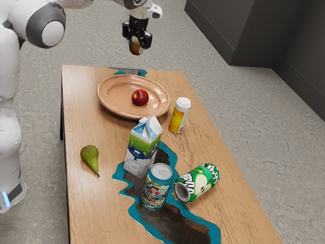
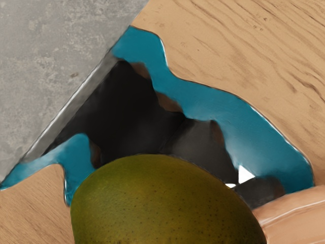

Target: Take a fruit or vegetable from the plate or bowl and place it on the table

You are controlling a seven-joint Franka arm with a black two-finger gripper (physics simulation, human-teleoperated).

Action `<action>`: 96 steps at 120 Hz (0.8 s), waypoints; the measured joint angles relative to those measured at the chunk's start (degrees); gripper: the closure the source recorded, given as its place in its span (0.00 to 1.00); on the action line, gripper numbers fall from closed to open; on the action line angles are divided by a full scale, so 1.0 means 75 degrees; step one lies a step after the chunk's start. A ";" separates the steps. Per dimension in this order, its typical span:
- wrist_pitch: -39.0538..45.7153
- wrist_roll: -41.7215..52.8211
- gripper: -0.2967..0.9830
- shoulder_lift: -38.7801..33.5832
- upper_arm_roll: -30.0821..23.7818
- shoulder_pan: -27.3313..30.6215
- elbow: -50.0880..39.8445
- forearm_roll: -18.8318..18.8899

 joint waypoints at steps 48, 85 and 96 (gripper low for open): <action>-0.0331 0.0387 0.56 0.1403 -0.0044 0.0351 0.1213 -0.0699; -0.0744 0.0710 0.57 0.2733 -0.0262 0.0345 0.2793 -0.1188; -0.0792 0.0783 0.56 0.2744 -0.0292 0.0341 0.2804 -0.1221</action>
